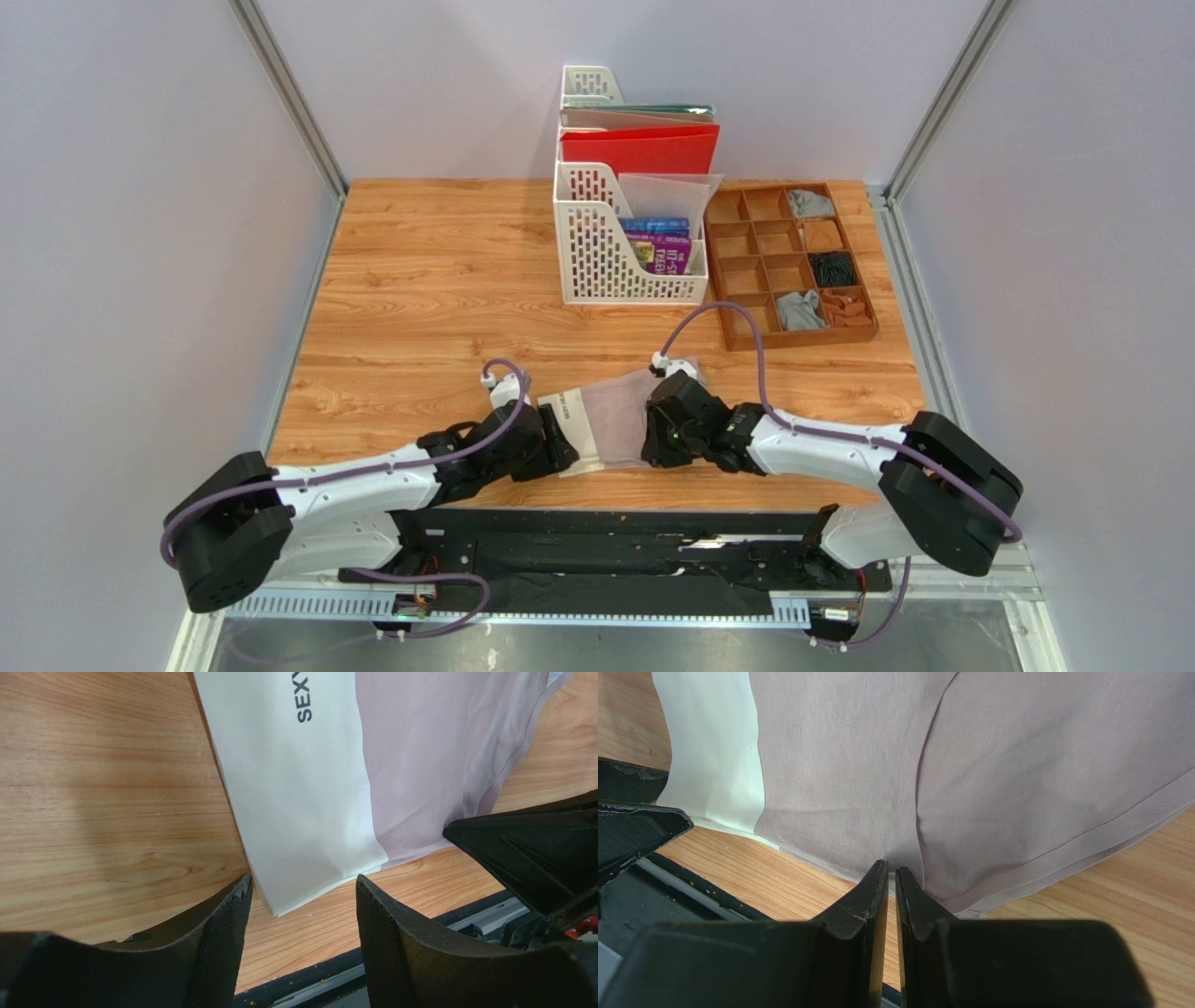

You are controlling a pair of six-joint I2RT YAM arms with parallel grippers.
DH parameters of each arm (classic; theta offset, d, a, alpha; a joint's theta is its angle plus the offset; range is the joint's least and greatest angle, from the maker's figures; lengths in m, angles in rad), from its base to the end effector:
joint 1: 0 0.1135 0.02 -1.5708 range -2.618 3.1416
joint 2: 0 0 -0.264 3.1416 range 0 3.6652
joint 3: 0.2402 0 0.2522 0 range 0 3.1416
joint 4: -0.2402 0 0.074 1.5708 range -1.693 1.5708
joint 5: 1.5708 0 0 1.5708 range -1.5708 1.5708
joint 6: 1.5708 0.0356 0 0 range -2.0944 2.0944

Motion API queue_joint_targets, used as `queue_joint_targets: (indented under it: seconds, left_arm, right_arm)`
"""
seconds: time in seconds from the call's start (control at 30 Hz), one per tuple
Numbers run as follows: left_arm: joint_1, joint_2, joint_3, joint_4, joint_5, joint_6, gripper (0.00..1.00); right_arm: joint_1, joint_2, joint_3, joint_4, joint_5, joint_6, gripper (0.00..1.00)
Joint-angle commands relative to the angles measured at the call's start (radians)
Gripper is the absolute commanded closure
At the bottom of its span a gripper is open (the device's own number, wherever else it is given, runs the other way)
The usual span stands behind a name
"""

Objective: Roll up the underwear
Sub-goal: Adjust the underwear at the center of the board.

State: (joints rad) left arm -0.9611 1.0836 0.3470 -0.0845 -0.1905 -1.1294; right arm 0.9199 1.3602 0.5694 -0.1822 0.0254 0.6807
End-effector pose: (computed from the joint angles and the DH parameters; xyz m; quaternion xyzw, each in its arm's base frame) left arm 0.1157 -0.1539 0.1469 -0.1126 0.9201 -0.2709 0.2594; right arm 0.1470 0.1915 0.1491 -0.1103 0.9492 0.2028 0.2138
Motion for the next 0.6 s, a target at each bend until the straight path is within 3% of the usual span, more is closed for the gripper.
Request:
queue_joint_targets:
  seconds: [0.0, 0.07, 0.27, 0.57]
  left_arm:
    - [-0.001, 0.070, -0.029, -0.028, 0.031, -0.046, 0.39]
    - [-0.005, 0.099, -0.043, 0.006, 0.052, -0.061, 0.44]
    - [-0.065, 0.177, -0.034, 0.035, 0.062, -0.131, 0.46]
    - [-0.087, 0.158, -0.014, -0.098, 0.016, -0.156, 0.60]
  right_arm:
    - [0.005, 0.011, -0.016, 0.024, 0.030, 0.006, 0.86]
    - [0.005, 0.011, -0.022, 0.030, 0.028, 0.016, 0.86]
    - [0.007, 0.002, -0.022, 0.038, 0.033, 0.020, 0.86]
    - [0.005, 0.004, -0.020, 0.038, 0.033, 0.019, 0.86]
